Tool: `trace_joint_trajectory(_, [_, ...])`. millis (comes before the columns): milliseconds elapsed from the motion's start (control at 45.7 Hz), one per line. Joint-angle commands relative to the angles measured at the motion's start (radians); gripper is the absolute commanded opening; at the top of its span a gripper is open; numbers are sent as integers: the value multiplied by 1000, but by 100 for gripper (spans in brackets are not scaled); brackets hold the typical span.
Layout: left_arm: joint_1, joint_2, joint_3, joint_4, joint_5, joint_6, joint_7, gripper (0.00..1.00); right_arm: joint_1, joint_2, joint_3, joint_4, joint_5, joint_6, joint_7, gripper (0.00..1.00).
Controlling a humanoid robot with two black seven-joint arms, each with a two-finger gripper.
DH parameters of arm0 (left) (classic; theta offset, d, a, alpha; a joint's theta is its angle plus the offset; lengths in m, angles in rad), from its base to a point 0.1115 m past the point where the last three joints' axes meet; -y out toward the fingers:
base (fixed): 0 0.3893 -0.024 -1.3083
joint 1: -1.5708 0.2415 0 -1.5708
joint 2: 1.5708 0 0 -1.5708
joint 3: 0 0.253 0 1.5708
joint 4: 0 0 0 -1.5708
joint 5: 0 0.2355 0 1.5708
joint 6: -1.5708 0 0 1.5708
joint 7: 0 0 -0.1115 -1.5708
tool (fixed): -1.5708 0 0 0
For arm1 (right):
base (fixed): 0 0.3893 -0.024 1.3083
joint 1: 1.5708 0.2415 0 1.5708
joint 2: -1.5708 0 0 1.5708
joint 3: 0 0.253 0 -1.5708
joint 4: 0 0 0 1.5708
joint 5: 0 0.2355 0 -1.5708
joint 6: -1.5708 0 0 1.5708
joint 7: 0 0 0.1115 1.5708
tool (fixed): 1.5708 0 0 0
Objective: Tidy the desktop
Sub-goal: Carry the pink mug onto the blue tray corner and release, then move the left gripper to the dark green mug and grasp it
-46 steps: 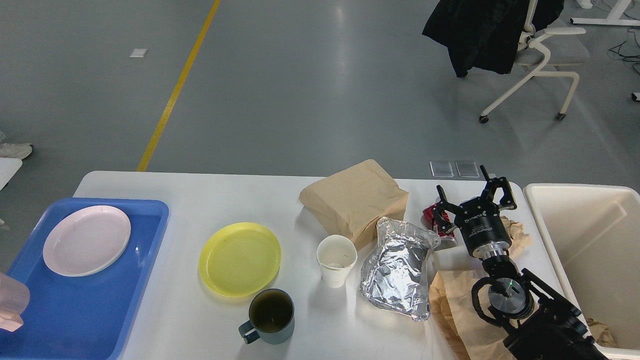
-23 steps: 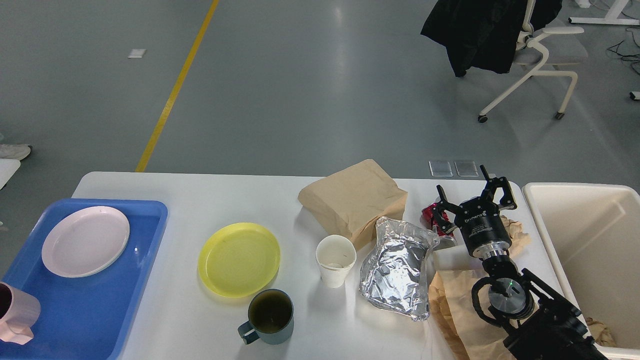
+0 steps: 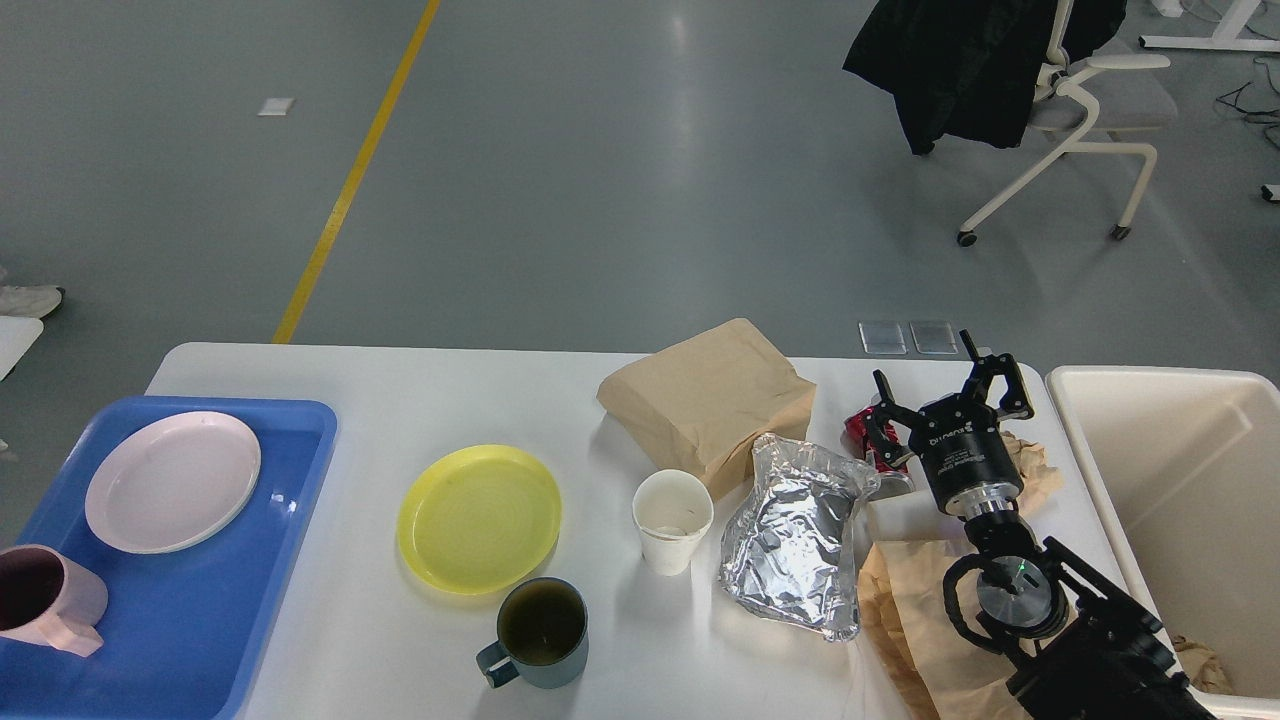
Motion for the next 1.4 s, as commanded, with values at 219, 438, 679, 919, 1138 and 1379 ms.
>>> trace_joint_trajectory(219, [-6, 7, 2, -20, -13, -23, -2, 90, 0, 0, 0, 1, 0, 0, 0, 100])
trace_joint_trajectory(438, [-333, 87, 303, -184, -16, -179, -1, 91, 0, 2, 0, 1, 0, 0, 0, 100])
trace_joint_trajectory(679, [-964, -2, 834, -521, -22, -233, -4, 92, 0, 0, 0, 1, 0, 0, 0, 100])
trace_joint_trajectory(919, [-1426, -417, 1039, -977, -287, -216, 51, 92, 0, 0, 0, 1, 0, 0, 0, 100])
trace_joint_trajectory(1138, [-1630, -665, 925, -1185, -566, -185, 272, 92, 0, 0, 0, 1, 0, 0, 0, 100])
trace_joint_trajectory(1379, [-1785, -800, 726, -1307, -695, -194, 332, 92, 0, 0, 0, 0, 0, 0, -1, 100])
